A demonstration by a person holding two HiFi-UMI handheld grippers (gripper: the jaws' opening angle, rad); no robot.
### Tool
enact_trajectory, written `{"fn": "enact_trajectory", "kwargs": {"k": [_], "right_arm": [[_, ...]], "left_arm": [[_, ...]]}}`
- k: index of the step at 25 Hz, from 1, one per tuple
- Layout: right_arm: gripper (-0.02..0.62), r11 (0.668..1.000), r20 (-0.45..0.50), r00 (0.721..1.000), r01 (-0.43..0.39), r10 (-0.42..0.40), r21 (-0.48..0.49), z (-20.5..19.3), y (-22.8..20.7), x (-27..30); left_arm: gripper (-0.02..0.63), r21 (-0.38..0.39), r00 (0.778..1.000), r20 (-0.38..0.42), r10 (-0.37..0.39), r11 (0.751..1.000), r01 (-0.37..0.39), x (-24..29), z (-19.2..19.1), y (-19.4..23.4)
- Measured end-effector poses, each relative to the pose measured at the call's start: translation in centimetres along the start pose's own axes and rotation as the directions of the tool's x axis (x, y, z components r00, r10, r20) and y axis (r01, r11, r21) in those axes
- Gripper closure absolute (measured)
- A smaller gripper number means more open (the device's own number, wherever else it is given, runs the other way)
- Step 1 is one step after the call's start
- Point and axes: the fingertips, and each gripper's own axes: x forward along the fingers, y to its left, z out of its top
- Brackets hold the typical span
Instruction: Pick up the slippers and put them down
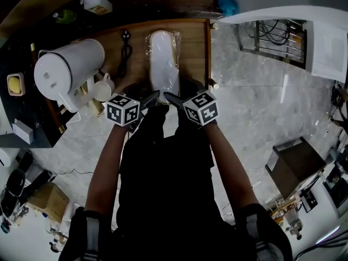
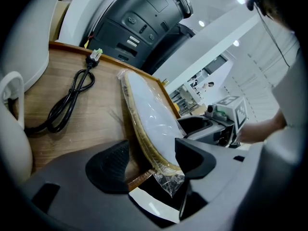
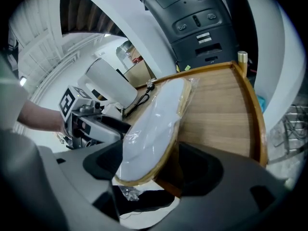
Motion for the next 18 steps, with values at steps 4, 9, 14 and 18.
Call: {"fn": "enact_trajectory", "kwargs": {"k": [4,9,14,18], "right_arm": [[0.245,1.0,0.007,1.0,-0.001,0.001,0.011,0.1,-0.1,0.2],[0.245,1.0,0.0,1.0,0.013,-0.013,0.016,-0.2,-0.4,0.7],[0.245,1.0,-0.014,1.0,0.016,-0.016,0.021,-0.3,-0.7,0.9],[0.247,1.0,-0.041,0.999,0.011,-0.01,0.018,-0.5,-0.5,1.1]], "left_arm": [[0.313,-0.005,1.0,-0.013,0.002,1.0,-0.002,0.2,0.0,0.3],[0.313,-0.002,1.0,-0.022,0.009,1.0,-0.009,0.6,-0.2,0.6],[0.313,0.003,0.999,-0.041,0.006,1.0,-0.006,1.0,-0.1,0.5],[0.313,0.001,0.998,-0.058,0.002,1.0,-0.002,1.3,-0.2,0.3]]}}
